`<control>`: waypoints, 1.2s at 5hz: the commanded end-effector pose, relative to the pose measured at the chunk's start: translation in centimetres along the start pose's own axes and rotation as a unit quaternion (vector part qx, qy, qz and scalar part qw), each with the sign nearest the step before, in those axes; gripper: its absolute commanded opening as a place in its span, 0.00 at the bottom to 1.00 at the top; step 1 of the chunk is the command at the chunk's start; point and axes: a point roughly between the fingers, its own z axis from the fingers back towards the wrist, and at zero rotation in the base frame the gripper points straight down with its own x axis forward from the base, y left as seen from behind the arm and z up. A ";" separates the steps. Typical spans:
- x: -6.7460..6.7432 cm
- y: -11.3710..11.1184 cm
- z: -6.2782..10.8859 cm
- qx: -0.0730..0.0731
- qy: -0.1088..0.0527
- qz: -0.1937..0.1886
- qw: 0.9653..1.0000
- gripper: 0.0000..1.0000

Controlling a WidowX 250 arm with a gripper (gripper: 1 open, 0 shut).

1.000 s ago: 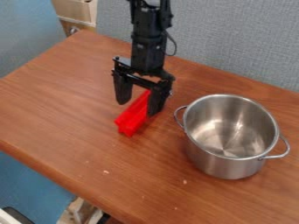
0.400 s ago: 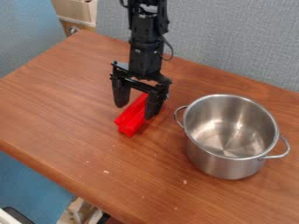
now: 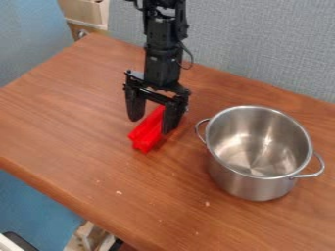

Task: Put the red object in the metal pot

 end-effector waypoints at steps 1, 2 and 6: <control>0.7 0.8 1.6 0.008 -0.030 -0.001 1.000 1.00; 0.8 1.0 1.5 0.007 -0.029 -0.001 1.000 1.00; 1.2 1.5 1.1 0.005 -0.026 0.001 1.000 1.00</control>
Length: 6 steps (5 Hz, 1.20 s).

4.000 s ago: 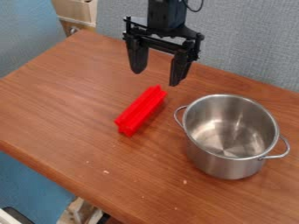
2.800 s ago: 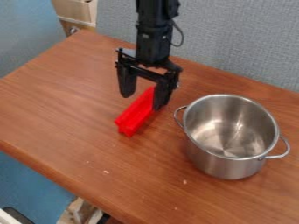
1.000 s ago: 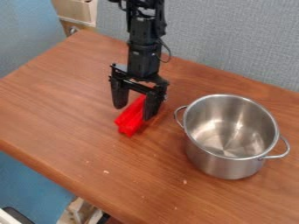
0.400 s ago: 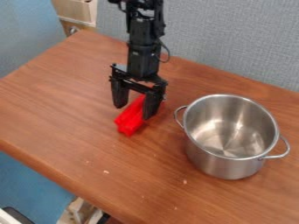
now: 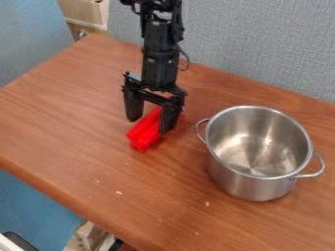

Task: Put the red object in the metal pot

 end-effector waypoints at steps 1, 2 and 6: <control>0.6 0.8 1.6 0.007 -0.028 0.007 1.000 1.00; 0.6 0.9 1.6 0.007 -0.027 0.008 1.000 1.00; 0.6 0.9 1.4 0.005 -0.025 0.011 1.000 0.00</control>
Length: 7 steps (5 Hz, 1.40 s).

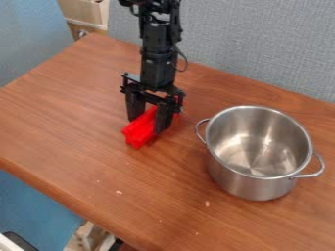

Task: Put the red object in the metal pot

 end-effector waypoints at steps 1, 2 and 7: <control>0.2 0.5 2.0 0.008 -0.027 0.010 1.000 0.00; -0.1 0.3 2.4 0.008 -0.027 0.011 1.000 0.00; -1.5 -0.6 4.3 0.011 -0.026 0.015 0.999 0.00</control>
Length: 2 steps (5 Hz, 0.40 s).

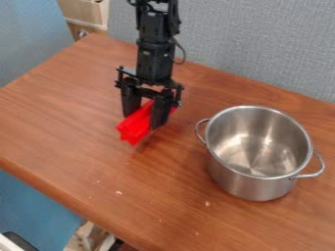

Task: Put the red object in the metal pot

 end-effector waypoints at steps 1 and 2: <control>-0.3 -0.4 3.2 0.013 -0.044 0.000 0.999 0.00; -0.6 -0.6 3.4 0.013 -0.043 0.000 0.999 0.00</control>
